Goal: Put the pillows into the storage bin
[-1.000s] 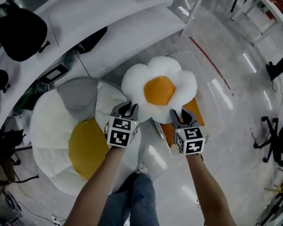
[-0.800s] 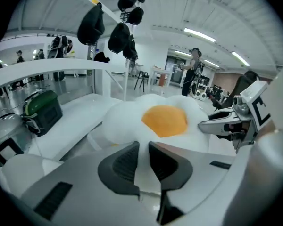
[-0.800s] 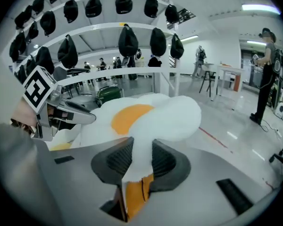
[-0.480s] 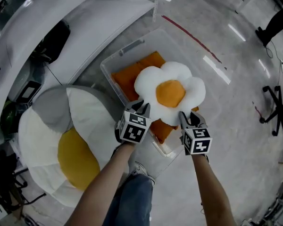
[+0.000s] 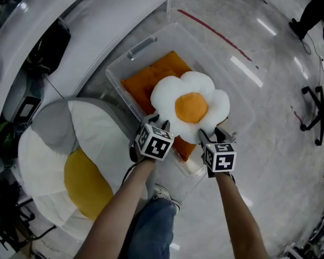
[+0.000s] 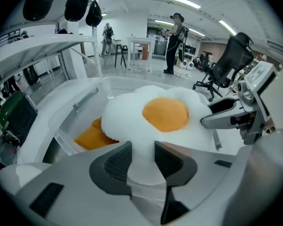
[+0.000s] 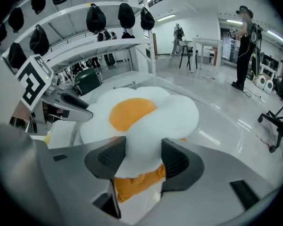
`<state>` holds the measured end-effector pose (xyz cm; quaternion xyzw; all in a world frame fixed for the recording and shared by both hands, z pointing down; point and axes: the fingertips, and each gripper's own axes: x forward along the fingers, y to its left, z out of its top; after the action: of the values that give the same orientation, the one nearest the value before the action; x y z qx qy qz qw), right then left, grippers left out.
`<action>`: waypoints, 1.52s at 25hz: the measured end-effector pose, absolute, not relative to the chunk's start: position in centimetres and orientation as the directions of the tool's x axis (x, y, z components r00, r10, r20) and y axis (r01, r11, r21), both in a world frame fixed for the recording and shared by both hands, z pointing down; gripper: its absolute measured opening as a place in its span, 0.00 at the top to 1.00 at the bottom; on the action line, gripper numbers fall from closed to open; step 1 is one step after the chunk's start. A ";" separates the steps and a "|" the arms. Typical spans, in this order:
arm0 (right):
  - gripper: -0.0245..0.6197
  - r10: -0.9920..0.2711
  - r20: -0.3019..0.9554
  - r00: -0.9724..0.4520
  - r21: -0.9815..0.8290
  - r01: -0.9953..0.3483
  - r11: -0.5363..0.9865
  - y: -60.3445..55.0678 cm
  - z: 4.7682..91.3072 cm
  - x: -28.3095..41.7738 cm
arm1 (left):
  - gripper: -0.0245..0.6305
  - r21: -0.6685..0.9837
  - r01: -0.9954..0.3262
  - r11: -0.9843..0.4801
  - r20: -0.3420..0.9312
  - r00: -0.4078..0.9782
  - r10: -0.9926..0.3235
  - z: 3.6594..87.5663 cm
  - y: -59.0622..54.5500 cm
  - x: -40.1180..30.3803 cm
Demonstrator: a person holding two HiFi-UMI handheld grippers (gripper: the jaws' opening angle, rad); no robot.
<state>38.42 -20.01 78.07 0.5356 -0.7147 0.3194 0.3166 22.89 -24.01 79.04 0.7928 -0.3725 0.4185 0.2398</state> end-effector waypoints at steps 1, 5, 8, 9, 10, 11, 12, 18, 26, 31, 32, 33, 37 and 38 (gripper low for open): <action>0.61 -0.565 0.794 -0.223 -0.120 -0.969 0.214 -20.1 78.0 38.5 | 0.71 0.070 -0.798 -0.598 0.840 0.371 -0.397 78.9 -24.1 22.8; 0.42 -0.570 0.796 -0.206 -0.113 -0.974 0.195 -20.2 77.6 38.7 | 0.60 0.091 -0.808 -0.582 0.832 0.383 -0.402 78.4 -24.2 22.9; 0.39 -0.590 0.785 -0.191 -0.110 -0.979 0.170 -20.3 76.6 39.1 | 0.58 0.102 -0.818 -0.567 0.815 0.395 -0.424 77.2 -24.3 22.7; 0.39 -0.600 0.778 -0.187 -0.111 -0.981 0.162 -20.4 76.1 39.3 | 0.58 0.100 -0.818 -0.566 0.807 0.399 -0.435 76.6 -24.5 22.6; 0.39 -0.609 0.771 -0.186 -0.113 -0.981 0.157 -20.5 75.5 39.3 | 0.58 0.098 -0.818 -0.567 0.800 0.404 -0.444 76.0 -24.6 22.5; 0.39 -0.618 0.763 -0.188 -0.116 -0.981 0.156 -20.5 74.7 39.3 | 0.58 0.098 -0.817 -0.568 0.792 0.409 -0.452 75.3 -24.6 22.3; 0.39 -0.627 0.755 -0.194 -0.121 -0.980 0.157 -20.6 73.9 39.2 | 0.58 0.101 -0.817 -0.568 0.785 0.416 -0.459 74.6 -24.7 22.1; 0.39 -0.689 0.681 -0.247 -0.175 -0.969 0.175 -22.2 65.7 36.5 | 0.58 0.113 -0.830 -0.546 0.722 0.446 -0.529 67.1 -25.4 19.9; 0.44 -0.721 0.552 -0.419 -0.196 -0.905 0.376 -24.0 50.3 25.5 | 0.58 0.132 -0.909 -0.396 0.548 0.400 -0.735 50.8 -25.5 11.0; 0.44 -0.683 0.446 -0.579 -0.209 -0.809 0.549 -24.2 39.8 15.6 | 0.61 0.095 -0.968 -0.230 0.443 0.248 -0.861 40.2 -23.2 2.0; 0.45 -0.673 0.425 -0.605 -0.213 -0.790 0.576 -23.8 37.6 13.5 | 0.61 0.087 -0.976 -0.201 0.426 0.219 -0.878 37.9 -22.2 0.2; 0.45 -0.662 0.405 -0.631 -0.214 -0.769 0.603 -23.2 35.3 11.4 | 0.62 0.077 -0.982 -0.174 0.409 0.190 -0.893 35.5 -21.1 -1.6; 0.47 -0.600 0.324 -0.731 -0.217 -0.675 0.705 -19.7 26.6 3.5 | 0.65 0.062 -0.996 -0.063 0.333 0.080 -0.940 26.8 -15.9 -7.9; 0.48 -0.580 0.305 -0.756 -0.211 -0.647 0.733 -18.7 24.6 1.6 | 0.65 0.058 -0.998 -0.034 0.318 0.051 -0.947 24.9 -14.5 -9.3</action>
<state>1.60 -18.66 24.61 0.3319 -0.9243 0.1536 0.1097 -9.33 -14.54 24.87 0.7127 -0.6821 0.0960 0.1328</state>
